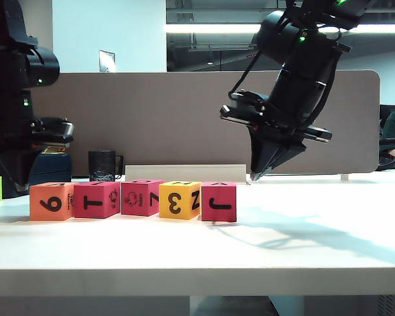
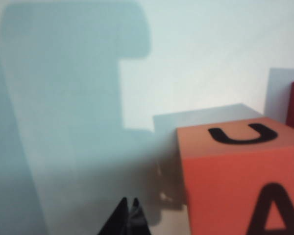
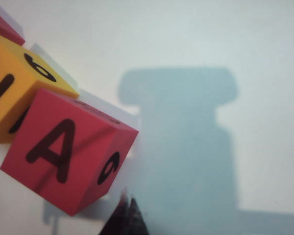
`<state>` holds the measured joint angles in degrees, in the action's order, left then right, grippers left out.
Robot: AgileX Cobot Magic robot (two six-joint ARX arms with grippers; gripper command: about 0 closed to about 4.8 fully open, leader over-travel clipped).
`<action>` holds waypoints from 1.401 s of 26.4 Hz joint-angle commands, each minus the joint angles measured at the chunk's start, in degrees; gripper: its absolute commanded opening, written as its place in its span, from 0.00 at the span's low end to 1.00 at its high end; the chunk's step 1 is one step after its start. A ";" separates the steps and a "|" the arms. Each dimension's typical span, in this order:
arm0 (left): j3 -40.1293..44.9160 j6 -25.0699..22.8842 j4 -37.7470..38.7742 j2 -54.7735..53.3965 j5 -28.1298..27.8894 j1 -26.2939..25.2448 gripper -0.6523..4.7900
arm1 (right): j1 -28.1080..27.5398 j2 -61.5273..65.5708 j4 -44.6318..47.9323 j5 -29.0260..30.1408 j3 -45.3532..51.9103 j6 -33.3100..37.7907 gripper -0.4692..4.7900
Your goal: Select the appropriate blocks from the scattered letter blocks on the table and arrange them in a row to spell out "ALOHA".
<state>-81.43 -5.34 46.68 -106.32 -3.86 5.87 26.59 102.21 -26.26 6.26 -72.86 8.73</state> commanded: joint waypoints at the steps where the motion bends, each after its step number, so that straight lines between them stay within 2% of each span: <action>1: -0.04 0.00 -0.94 -0.90 1.86 0.02 0.11 | 0.13 0.85 1.22 0.52 -0.26 0.50 0.08; 17: -0.04 0.22 -6.10 -2.56 7.91 1.05 0.11 | 0.70 5.44 4.81 4.44 -0.28 2.03 0.08; 29: -0.11 0.17 -9.40 -4.11 9.03 6.29 0.11 | 0.87 5.68 6.21 4.35 -0.28 2.21 0.08; 32: -0.15 0.15 -9.66 -4.09 6.88 6.56 0.11 | 0.87 5.68 6.45 3.61 -0.28 2.19 0.08; 37: -0.17 -0.26 -9.29 -3.98 -2.12 6.47 0.11 | 0.83 5.62 6.45 2.19 -0.31 2.14 0.08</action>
<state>-81.43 -5.34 37.43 -110.52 -3.31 12.49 27.38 108.01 -20.75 8.71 -72.86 10.87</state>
